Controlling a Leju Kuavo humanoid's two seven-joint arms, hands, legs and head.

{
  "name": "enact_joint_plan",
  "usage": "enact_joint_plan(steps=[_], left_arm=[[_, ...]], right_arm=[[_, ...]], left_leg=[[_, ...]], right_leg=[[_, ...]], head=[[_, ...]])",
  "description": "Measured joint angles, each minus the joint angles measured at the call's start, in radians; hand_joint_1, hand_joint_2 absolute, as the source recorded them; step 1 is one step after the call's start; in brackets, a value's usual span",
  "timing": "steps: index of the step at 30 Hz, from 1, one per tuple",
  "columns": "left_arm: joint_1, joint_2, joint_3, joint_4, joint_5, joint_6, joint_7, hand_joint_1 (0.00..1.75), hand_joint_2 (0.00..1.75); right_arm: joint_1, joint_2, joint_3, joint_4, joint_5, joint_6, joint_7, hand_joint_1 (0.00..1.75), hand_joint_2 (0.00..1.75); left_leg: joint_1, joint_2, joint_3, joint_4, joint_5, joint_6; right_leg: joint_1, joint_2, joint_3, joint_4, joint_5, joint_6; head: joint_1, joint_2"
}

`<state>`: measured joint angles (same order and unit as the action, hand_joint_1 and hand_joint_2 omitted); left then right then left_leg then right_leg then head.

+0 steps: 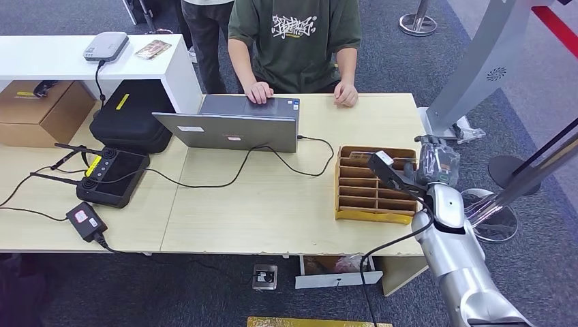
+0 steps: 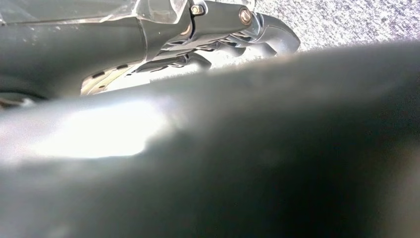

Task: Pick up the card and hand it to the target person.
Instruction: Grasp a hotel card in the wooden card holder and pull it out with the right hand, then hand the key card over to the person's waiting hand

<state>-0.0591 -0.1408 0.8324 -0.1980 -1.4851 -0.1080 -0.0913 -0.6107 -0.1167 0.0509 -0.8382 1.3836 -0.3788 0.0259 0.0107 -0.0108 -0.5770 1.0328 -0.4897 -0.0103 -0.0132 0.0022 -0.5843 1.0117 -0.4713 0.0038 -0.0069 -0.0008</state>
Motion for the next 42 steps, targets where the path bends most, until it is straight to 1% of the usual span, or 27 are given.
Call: enact_joint_plan(steps=[2, 5, 6, 8, 10, 12, 13, 24, 29, 31, 33, 37, 42], left_arm=[[0.000, 0.000, 0.000, 0.000, 0.000, 0.000, 0.000, 0.00, 0.00], [0.000, 0.000, 0.000, 0.000, 0.000, 0.000, 0.000, 0.00, 0.00], [0.000, 0.000, 0.000, 0.000, 0.000, 0.000, 0.001, 0.00, 0.00], [0.000, 0.000, 0.000, 0.000, 0.000, 0.000, 0.006, 0.00, 0.00], [0.000, 0.000, 0.000, 0.000, 0.000, 0.000, 0.011, 0.00, 0.00], [0.000, 0.000, 0.000, 0.000, -0.001, 0.000, 0.012, 0.00, 0.00], [0.000, 0.001, 0.000, 0.000, -0.002, 0.000, 0.012, 0.00, 0.00], [0.000, 0.001, -0.004, 0.000, -0.017, 0.000, 0.006, 0.00, 0.00], [0.000, 0.001, -0.004, 0.000, -0.014, 0.000, 0.003, 0.00, 0.00], [0.000, 0.001, -0.004, 0.000, -0.013, 0.000, 0.004, 0.00, 0.00], [0.000, 0.001, -0.004, 0.000, -0.013, 0.000, 0.006, 0.00, 0.00], [0.000, 0.001, -0.004, 0.000, -0.012, 0.000, 0.003, 0.00, 0.00], [0.001, 0.001, -0.004, 0.000, -0.007, 0.000, -0.003, 0.00, 0.00]], right_arm=[[0.001, 0.000, 0.000, -0.002, 0.000, 0.000, 0.000, 0.81, 1.75], [0.003, 0.000, 0.000, -0.002, 0.000, 0.001, 0.000, 0.80, 1.75], [0.003, 0.000, 0.000, -0.002, -0.001, 0.001, 0.000, 0.85, 1.75], [0.004, 0.000, 0.000, -0.002, -0.005, 0.003, 0.002, 1.13, 1.75], [0.005, 0.000, 0.000, -0.001, -0.010, 0.004, 0.003, 1.51, 1.75], [0.006, 0.000, 0.000, 0.001, -0.013, 0.006, 0.004, 1.70, 1.75], [0.006, 0.000, 0.000, 0.003, -0.013, 0.006, 0.004, 1.72, 1.75], [0.013, -0.015, 0.000, 0.017, -0.016, 0.000, 0.003, 1.75, 1.75], [0.004, -0.018, 0.000, 0.040, -0.026, -0.041, -0.031, 1.74, 1.75], [0.004, -0.017, 0.001, 0.026, -0.034, -0.047, -0.042, 1.75, 1.75], [0.007, -0.017, 0.002, -0.016, -0.045, -0.035, -0.045, 1.75, 1.75], [0.014, -0.023, 0.008, -0.148, -0.078, -0.008, -0.048, 1.75, 1.75], [0.024, -0.058, 0.013, -0.349, -0.121, 0.012, -0.062, 1.75, 1.75]], left_leg=[[0.000, 0.000, 0.000, 0.000, 0.000, 0.000], [0.000, 0.000, 0.000, 0.000, 0.000, 0.000], [0.000, 0.000, 0.000, 0.000, 0.000, 0.000], [0.000, 0.000, 0.000, 0.000, 0.000, 0.000], [0.000, 0.000, 0.000, 0.000, 0.000, 0.000], [0.000, 0.000, 0.000, 0.000, 0.000, 0.000], [0.000, 0.000, 0.000, 0.000, 0.000, 0.000], [0.000, 0.000, 0.000, 0.000, 0.000, 0.000], [0.000, 0.000, 0.000, 0.000, 0.000, 0.000], [0.000, 0.000, 0.000, 0.000, 0.000, 0.001], [0.000, 0.000, 0.000, 0.000, 0.000, 0.001], [0.000, 0.000, 0.000, 0.000, 0.000, 0.001], [0.000, -0.001, -0.001, 0.000, 0.000, 0.001]], right_leg=[[0.000, 0.000, 0.000, 0.000, 0.000, 0.000], [0.000, 0.000, 0.000, 0.000, 0.000, 0.000], [0.000, 0.000, 0.000, 0.000, 0.000, 0.000], [0.000, 0.000, 0.000, 0.000, 0.000, 0.000], [0.000, 0.000, 0.000, 0.000, 0.000, 0.000], [0.000, 0.000, 0.000, 0.000, 0.000, 0.000], [0.000, 0.000, 0.000, 0.000, 0.000, 0.000], [0.000, 0.000, 0.000, 0.000, 0.000, 0.000], [0.000, 0.000, 0.001, 0.000, 0.001, 0.001], [0.000, 0.000, 0.001, 0.000, 0.001, 0.001], [0.000, 0.000, 0.000, 0.000, 0.001, 0.001], [0.000, 0.000, 0.000, 0.000, 0.001, 0.001], [0.000, -0.001, 0.000, 0.000, 0.000, 0.001]], head=[[0.000, 0.000], [0.000, 0.000], [0.000, 0.000], [0.000, 0.000], [0.000, 0.000], [0.000, 0.000], [0.000, 0.000], [0.000, 0.000], [0.000, 0.000], [0.000, 0.000], [0.000, 0.000], [0.000, 0.000], [0.000, 0.000]])
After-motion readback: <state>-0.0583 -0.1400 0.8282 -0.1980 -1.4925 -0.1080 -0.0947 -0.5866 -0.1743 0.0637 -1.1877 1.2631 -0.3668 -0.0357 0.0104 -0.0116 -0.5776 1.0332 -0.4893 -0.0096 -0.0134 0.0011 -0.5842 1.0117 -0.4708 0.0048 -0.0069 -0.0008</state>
